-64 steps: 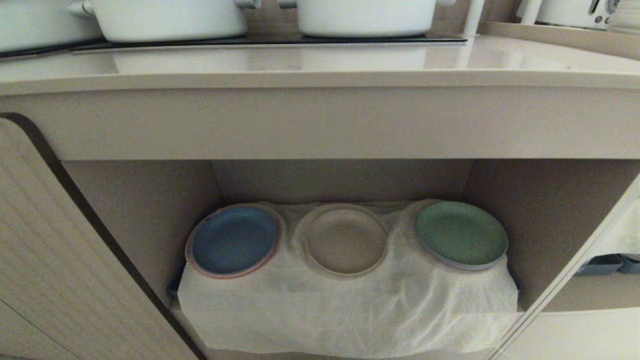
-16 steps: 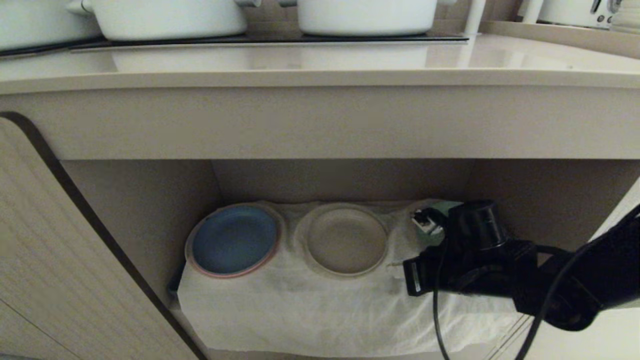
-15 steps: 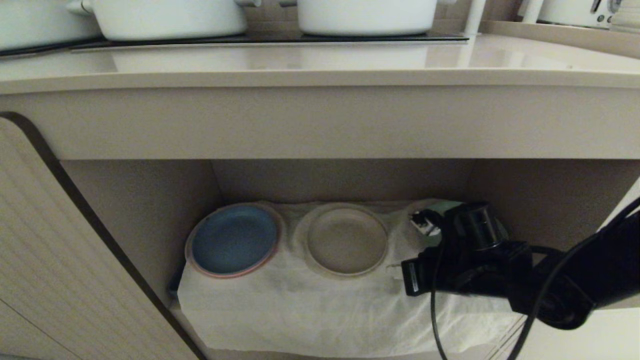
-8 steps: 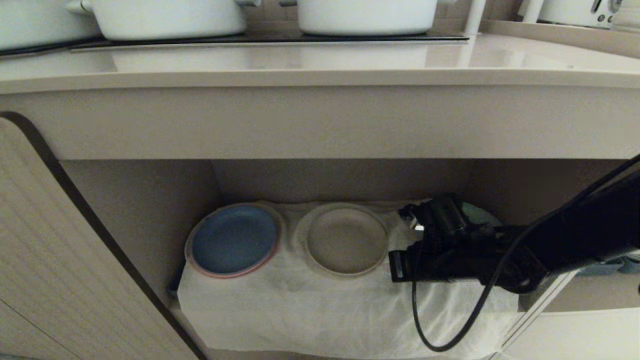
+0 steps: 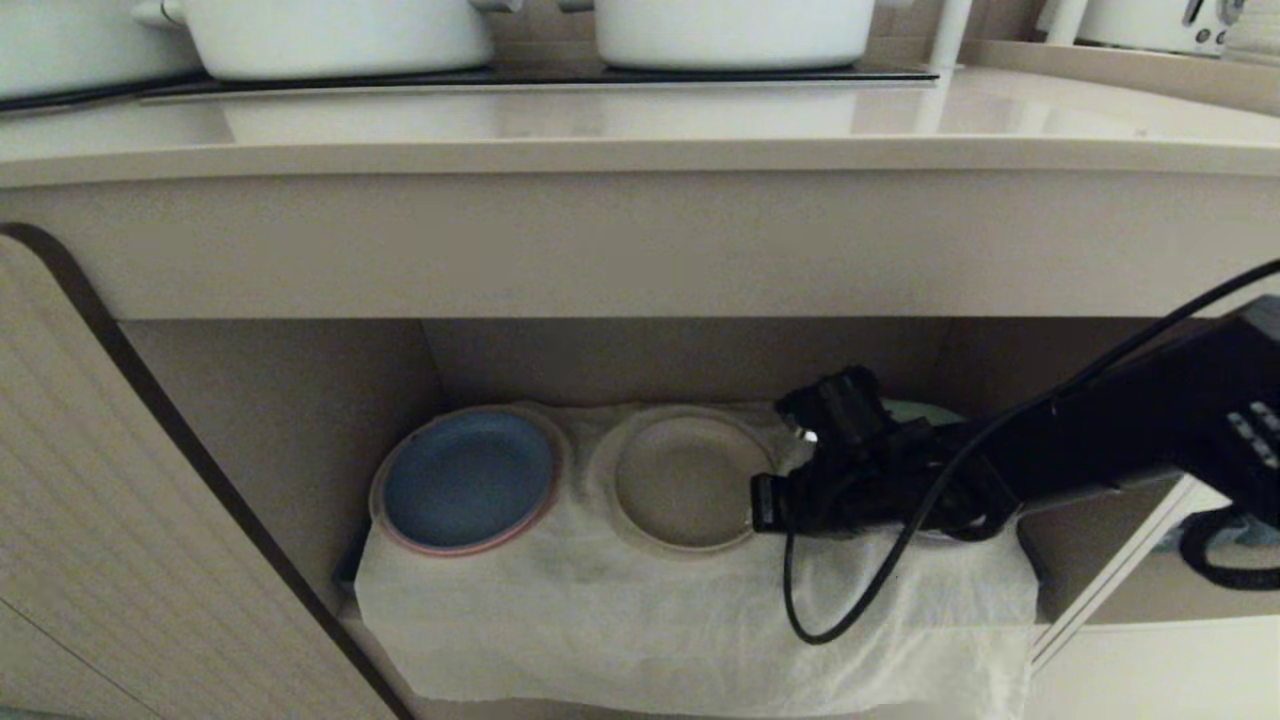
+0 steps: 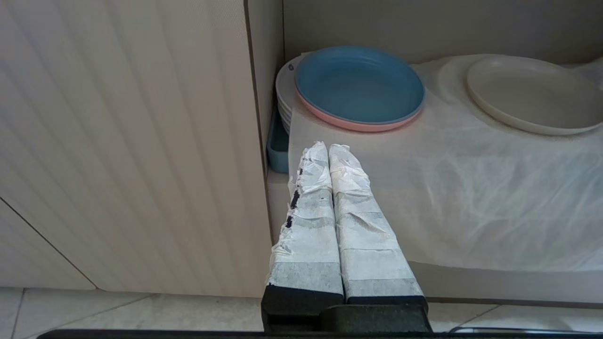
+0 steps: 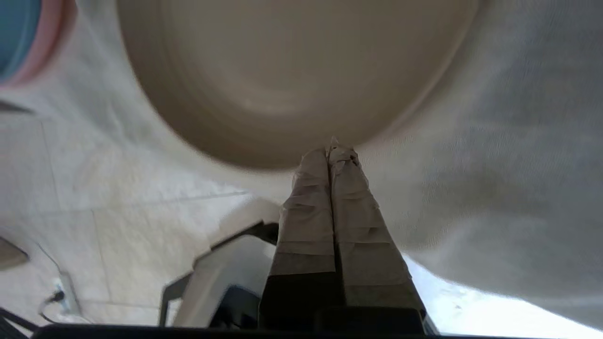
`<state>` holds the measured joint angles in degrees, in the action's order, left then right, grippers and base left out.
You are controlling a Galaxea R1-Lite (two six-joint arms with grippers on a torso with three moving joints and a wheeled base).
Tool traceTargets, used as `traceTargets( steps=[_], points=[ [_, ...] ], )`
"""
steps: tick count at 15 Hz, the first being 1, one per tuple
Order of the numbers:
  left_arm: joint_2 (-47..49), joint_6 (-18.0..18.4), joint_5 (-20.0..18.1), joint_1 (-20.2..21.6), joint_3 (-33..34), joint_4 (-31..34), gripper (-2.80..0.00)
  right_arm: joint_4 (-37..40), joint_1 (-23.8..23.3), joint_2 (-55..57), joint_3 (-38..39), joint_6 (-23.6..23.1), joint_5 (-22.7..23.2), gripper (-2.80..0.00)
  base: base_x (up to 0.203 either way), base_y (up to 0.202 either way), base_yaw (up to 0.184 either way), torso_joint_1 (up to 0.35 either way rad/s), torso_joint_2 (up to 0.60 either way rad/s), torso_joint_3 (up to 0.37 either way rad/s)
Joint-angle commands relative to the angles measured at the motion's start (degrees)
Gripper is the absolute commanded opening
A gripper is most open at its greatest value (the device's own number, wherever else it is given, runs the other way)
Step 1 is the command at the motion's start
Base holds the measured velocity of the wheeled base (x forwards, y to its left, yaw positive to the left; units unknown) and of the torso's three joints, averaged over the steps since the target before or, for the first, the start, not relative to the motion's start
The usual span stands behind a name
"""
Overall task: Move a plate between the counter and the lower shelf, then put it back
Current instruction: Pick up the plate in the cupboard
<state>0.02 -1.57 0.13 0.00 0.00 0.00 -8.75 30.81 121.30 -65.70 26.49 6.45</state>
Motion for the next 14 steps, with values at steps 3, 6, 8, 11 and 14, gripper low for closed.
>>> traceTargets(
  steps=[3,6,8,11,14],
  points=[
    [-0.02,-0.01,0.04,0.0,0.0,0.0,-2.8,5.26,-0.03,2.73,-6.19,0.79,-0.32,-2.8,0.0,0.0,0.0,0.0,0.0,0.0],
    [-0.02,-0.01,0.04,0.0,0.0,-0.04,-2.8,10.41,-0.09,4.52,-11.56,1.1,-0.38,-2.8,0.0,0.0,0.0,0.0,0.0,0.0],
    [-0.02,-0.01,0.04,0.0,0.0,0.0,-2.8,14.09,-0.2,5.73,-14.54,1.11,-0.46,-2.8,0.0,0.0,0.0,0.0,0.0,0.0],
    [-0.02,-0.01,0.04,0.0,0.0,0.0,-2.8,16.43,-0.24,7.48,-17.92,1.13,-2.83,-2.8,0.0,0.0,0.0,0.0,0.0,0.0],
    [-0.02,-0.01,0.04,0.0,0.0,0.0,-2.8,20.33,-0.22,9.95,-23.23,1.28,-6.79,-2.8,0.0,0.0,0.0,0.0,0.0,0.0]
  ],
)
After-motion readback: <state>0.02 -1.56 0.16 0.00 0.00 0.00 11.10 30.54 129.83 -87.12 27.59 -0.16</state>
